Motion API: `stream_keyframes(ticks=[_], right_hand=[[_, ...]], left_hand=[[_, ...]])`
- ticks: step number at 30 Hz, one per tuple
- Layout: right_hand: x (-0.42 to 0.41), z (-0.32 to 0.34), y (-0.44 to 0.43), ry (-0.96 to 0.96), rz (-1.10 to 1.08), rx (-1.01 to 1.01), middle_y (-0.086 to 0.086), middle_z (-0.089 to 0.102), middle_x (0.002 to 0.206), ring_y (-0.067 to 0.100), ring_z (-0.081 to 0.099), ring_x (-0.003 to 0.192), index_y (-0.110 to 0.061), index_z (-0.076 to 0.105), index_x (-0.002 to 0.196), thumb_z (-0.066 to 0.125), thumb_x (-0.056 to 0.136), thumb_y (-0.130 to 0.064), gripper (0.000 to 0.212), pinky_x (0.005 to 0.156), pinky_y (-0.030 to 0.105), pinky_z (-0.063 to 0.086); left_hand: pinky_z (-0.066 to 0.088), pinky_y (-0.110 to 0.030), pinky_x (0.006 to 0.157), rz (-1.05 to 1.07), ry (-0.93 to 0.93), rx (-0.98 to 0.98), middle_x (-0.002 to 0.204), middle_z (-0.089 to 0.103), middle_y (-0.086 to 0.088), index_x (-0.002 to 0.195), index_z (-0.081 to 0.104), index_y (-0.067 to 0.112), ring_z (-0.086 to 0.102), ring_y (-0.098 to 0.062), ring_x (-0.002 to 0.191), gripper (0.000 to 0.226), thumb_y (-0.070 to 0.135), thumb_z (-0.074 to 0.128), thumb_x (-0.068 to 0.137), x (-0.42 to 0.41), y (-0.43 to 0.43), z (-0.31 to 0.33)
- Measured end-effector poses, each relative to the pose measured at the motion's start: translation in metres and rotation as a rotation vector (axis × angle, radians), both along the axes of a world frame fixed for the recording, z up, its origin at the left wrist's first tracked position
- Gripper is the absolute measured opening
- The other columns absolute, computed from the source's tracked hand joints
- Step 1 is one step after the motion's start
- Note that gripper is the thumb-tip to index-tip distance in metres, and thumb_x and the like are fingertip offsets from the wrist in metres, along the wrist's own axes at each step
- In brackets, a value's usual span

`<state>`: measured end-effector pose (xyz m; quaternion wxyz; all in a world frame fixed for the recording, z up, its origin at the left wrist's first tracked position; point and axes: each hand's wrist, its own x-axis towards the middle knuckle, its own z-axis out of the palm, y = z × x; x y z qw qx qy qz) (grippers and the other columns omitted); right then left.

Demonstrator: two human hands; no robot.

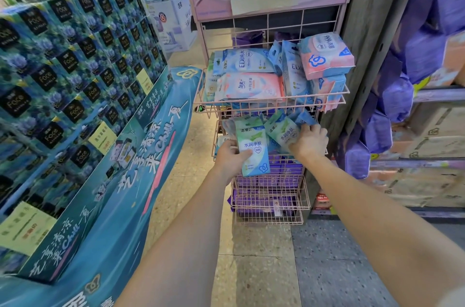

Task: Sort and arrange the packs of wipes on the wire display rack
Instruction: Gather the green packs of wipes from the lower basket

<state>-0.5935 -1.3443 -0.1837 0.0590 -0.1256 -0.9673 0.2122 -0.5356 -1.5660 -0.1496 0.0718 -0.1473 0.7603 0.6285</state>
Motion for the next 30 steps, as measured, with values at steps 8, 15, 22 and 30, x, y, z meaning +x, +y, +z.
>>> stream_keyframes(ticks=[8, 15, 22, 30], right_hand=[[0.004, 0.024, 0.012, 0.013, 0.101, -0.469, 0.008, 0.067, 0.115, 0.023, 0.062, 0.099, -0.005, 0.061, 0.129, 0.078, 0.085, -0.016, 0.048, 0.082, 0.029, 0.048], [0.025, 0.036, 0.009, 0.11, 0.232, -0.572, 0.001, 0.066, 0.101, 0.02, 0.064, 0.096, -0.011, 0.065, 0.109, 0.082, 0.081, -0.012, 0.033, 0.079, 0.027, 0.047], [0.044, 0.045, 0.004, 0.075, 0.261, -0.772, -0.002, 0.07, 0.101, 0.013, 0.069, 0.089, -0.014, 0.062, 0.106, 0.082, 0.082, -0.009, 0.032, 0.074, 0.028, 0.058], [0.07, 0.019, -0.038, -0.147, 0.111, -1.288, 0.017, 0.072, 0.118, 0.029, 0.073, 0.101, -0.004, 0.06, 0.11, 0.078, 0.086, -0.009, 0.03, 0.086, 0.045, 0.061]], left_hand=[[0.062, -0.037, 0.077, 0.008, -0.004, -0.056, 0.126, 0.069, -0.013, 0.116, 0.048, 0.014, 0.072, -0.025, 0.103, 0.033, 0.013, 0.074, 0.095, -0.002, -0.003, -0.007], [0.061, -0.039, 0.076, 0.074, 0.018, -0.086, 0.119, 0.067, -0.011, 0.115, 0.048, 0.013, 0.071, -0.028, 0.102, 0.032, 0.012, 0.073, 0.095, 0.001, -0.013, -0.007], [0.062, -0.04, 0.076, 0.115, 0.08, -0.041, 0.121, 0.07, -0.012, 0.116, 0.049, 0.016, 0.072, -0.029, 0.104, 0.032, 0.013, 0.073, 0.095, 0.009, -0.014, 0.001], [0.059, -0.025, 0.054, 0.06, 0.118, 0.164, 0.105, 0.072, -0.007, 0.117, 0.056, 0.017, 0.075, -0.016, 0.083, 0.018, 0.015, 0.066, 0.101, 0.031, -0.002, 0.011]])
